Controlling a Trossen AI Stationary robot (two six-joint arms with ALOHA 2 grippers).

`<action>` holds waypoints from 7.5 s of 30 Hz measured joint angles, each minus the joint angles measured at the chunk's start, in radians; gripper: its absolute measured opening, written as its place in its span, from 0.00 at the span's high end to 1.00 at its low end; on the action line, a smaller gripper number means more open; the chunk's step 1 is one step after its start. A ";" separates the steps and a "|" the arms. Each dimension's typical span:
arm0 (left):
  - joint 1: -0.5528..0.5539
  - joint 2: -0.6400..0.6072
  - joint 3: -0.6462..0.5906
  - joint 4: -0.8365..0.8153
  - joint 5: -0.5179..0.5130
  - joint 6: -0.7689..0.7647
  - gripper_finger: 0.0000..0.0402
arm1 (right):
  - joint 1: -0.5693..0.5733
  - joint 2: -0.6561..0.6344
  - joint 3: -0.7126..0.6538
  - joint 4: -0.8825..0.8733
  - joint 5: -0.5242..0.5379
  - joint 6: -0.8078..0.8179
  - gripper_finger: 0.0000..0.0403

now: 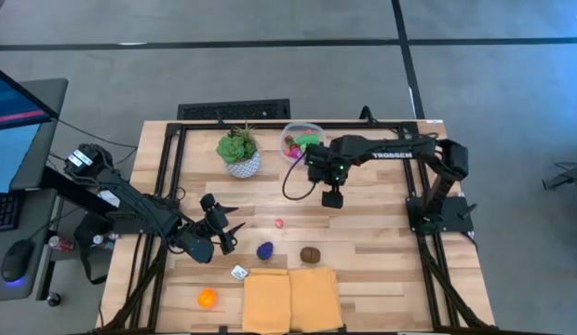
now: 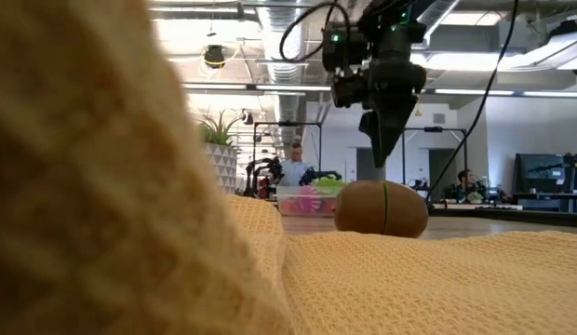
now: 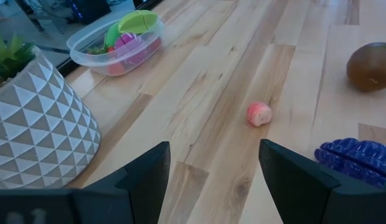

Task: Pick and placing Produce into tupperware
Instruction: Put the orange into the transparent bin

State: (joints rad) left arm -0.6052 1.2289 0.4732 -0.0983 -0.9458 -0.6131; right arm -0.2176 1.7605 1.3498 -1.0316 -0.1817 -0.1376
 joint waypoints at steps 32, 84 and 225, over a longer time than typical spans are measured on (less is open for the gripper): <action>-0.019 0.000 0.000 0.046 -0.014 -0.010 0.41 | 0.539 -0.738 -0.899 0.897 0.413 0.464 0.17; -0.011 0.000 0.004 0.290 0.973 -0.173 0.41 | 0.788 -0.349 -0.964 1.606 0.572 0.444 0.17; -0.330 0.575 0.714 -0.819 0.996 -1.221 0.21 | 0.794 -0.349 -0.963 1.562 0.549 0.472 0.17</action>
State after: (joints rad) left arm -0.9352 1.8042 1.1870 -0.9176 0.0506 -1.8338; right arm 0.5766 1.4113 0.3866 0.5304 0.3676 0.3344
